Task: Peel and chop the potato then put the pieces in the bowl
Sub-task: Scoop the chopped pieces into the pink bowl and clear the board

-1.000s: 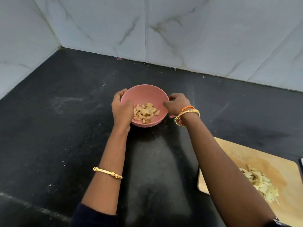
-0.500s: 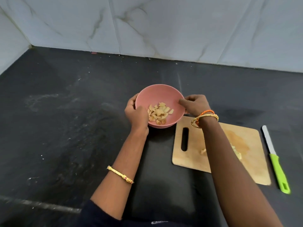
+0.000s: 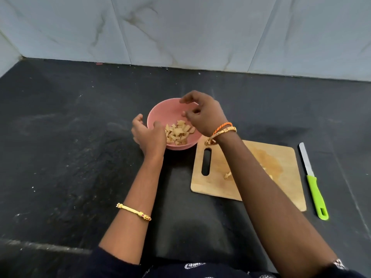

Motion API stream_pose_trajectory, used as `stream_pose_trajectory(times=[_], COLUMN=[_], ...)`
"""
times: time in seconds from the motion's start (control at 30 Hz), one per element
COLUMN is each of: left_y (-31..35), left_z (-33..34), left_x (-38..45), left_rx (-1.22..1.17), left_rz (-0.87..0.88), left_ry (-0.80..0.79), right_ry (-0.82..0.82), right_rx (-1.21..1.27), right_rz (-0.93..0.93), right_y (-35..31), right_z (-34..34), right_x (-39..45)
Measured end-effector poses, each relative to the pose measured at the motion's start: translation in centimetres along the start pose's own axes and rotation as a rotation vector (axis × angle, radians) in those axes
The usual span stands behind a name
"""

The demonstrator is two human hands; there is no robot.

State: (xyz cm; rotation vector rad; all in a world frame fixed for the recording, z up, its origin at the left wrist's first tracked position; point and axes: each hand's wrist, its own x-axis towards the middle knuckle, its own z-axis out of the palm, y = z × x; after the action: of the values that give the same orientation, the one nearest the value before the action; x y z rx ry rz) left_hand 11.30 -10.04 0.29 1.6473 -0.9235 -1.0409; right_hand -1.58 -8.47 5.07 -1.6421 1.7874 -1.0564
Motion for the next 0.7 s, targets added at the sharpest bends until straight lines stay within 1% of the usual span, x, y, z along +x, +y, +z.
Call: stream_pose_trajectory(times=[0.03,0.07,0.1,0.13,0.17,0.2,0.23,0.27,0.3,0.37,0.4,0.43,0.5,0.53,0.6,0.67,0.7], left_y=[0.0,0.2,0.4,0.7,0.9,0.8,0.5,0.0,-0.6,-2.2,-3.3,-4.2,-5.6,-5.6,-5.2,-4.9,-4.9], left_z=[0.0,0.0,0.0,0.2,0.2,0.4,0.8,1.4,2.0,3.6,4.4,5.1,5.7,5.9,6.1,6.5,6.5], left_x=[-0.5,-1.2,-2.1,-3.3,-4.6,-6.0,-7.5,-9.0,-10.4,-12.4,-13.0,-13.3,-13.4,-13.6,-13.7,-13.3,-13.0], left_rx=[0.113,0.2,0.237,0.223,0.168,0.092,0.021,-0.026,-0.041,0.036,0.101,0.173,0.275,0.272,0.142,-0.083,-0.172], left_rz=[0.061,0.156,0.278,0.406,0.519,0.614,0.674,0.689,0.665,0.557,0.515,0.504,0.521,0.505,0.368,0.198,0.156], left_ry=[0.044,0.098,0.148,0.188,0.194,0.139,0.019,-0.148,-0.326,-0.63,-0.726,-0.782,-0.825,-0.846,-0.862,-0.81,-0.767], right_ry=[0.009,0.03,0.068,0.119,0.176,0.236,0.292,0.331,0.351,0.348,0.333,0.309,0.233,0.191,0.125,0.069,0.041], right_rx=[-0.023,-0.017,0.011,0.035,0.028,-0.018,-0.088,-0.161,-0.219,-0.292,-0.329,-0.38,-0.48,-0.501,-0.482,-0.449,-0.44], right_rz=[-0.011,-0.029,-0.046,-0.059,-0.065,-0.045,0.002,0.067,0.144,0.307,0.363,0.386,0.353,0.334,0.293,0.196,0.13], right_y=[0.2,0.8,1.4,2.2,3.3,4.7,6.0,7.5,8.7,10.0,10.4,10.7,10.9,10.9,10.8,10.8,10.9], right_z=[-0.3,-0.9,-1.8,-2.8,-4.0,-5.1,-6.0,-6.7,-6.8,-5.8,-5.0,-4.3,-3.5,-3.4,-3.3,-3.1,-2.9], right_x=[-0.3,-0.7,-1.5,-2.5,-3.9,-5.6,-7.5,-9.5,-11.4,-14.7,-15.9,-16.8,-17.6,-17.6,-16.9,-15.8,-15.3])
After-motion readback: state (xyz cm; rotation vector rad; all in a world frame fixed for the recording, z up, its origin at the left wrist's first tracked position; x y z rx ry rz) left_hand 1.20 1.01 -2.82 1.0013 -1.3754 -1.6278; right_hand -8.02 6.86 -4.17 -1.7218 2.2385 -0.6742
